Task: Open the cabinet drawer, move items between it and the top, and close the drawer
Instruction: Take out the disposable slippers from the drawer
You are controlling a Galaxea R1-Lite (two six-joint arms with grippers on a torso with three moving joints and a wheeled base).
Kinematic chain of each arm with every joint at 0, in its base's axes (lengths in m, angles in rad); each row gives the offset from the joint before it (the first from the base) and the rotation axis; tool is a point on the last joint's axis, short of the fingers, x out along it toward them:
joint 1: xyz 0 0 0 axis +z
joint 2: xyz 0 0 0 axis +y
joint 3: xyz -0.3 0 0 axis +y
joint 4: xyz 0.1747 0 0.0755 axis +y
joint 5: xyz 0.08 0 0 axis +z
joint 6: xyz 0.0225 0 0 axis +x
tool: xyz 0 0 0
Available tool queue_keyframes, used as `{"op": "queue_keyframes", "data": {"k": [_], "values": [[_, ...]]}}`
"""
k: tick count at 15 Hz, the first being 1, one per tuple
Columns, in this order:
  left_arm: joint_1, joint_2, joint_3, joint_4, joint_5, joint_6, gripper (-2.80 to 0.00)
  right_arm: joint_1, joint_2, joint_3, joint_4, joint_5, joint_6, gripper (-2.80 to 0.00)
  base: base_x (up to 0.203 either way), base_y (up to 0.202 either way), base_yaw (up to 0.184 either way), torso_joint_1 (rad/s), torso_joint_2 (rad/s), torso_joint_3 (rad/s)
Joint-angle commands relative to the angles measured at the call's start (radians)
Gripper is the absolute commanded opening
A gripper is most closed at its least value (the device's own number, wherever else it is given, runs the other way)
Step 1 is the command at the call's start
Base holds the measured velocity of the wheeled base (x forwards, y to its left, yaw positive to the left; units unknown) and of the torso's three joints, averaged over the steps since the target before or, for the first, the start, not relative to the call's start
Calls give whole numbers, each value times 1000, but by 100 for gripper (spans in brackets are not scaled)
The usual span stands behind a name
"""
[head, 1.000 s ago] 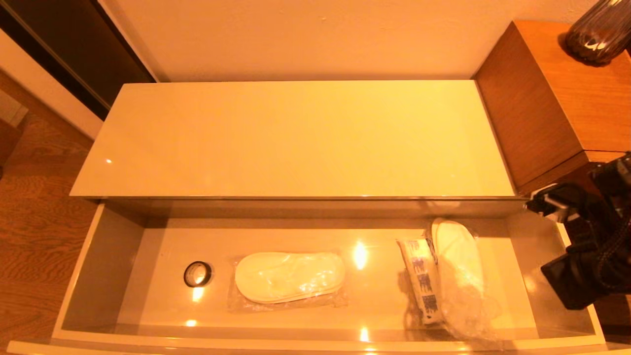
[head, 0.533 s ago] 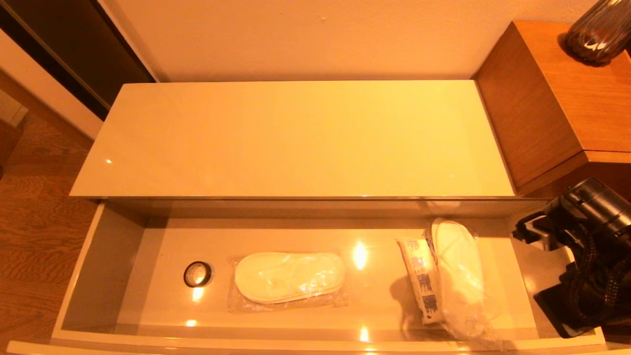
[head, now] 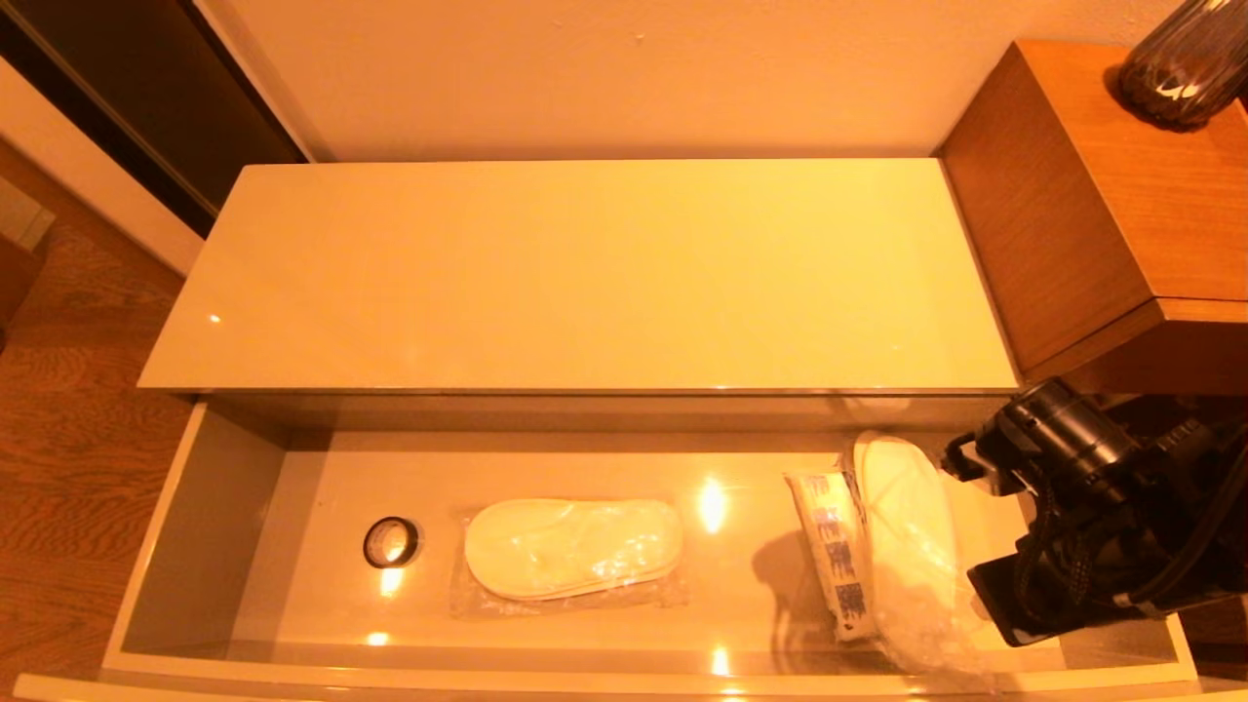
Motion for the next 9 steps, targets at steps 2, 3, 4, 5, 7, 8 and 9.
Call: {"op": "queue_keyframes", "data": {"k": [2,3,4,5,7,8,9], "values": [[0,-39,2,0,1,-1,-280,10,-8,113,-71,-40,14,0,0,0,0,0,0,0],[0,-39,2,0,1,-1,-280,11,-5,165,-158,-49,15,0,0,0,0,0,0,0],[0,-39,2,0,1,-1,-280,12,13,209,-251,-60,15,0,0,0,0,0,0,0],[0,-39,2,0,1,-1,-280,12,47,233,-324,-79,15,0,0,0,0,0,0,0],[0,-39,2,0,1,-1,-280,12,137,249,-460,-107,16,0,0,0,0,0,0,0],[0,-39,2,0,1,-1,-280,12,180,242,-514,-112,16,0,0,0,0,0,0,0],[0,-39,2,0,1,-1,-280,14,225,234,-559,-116,15,0,0,0,0,0,0,0]]}}
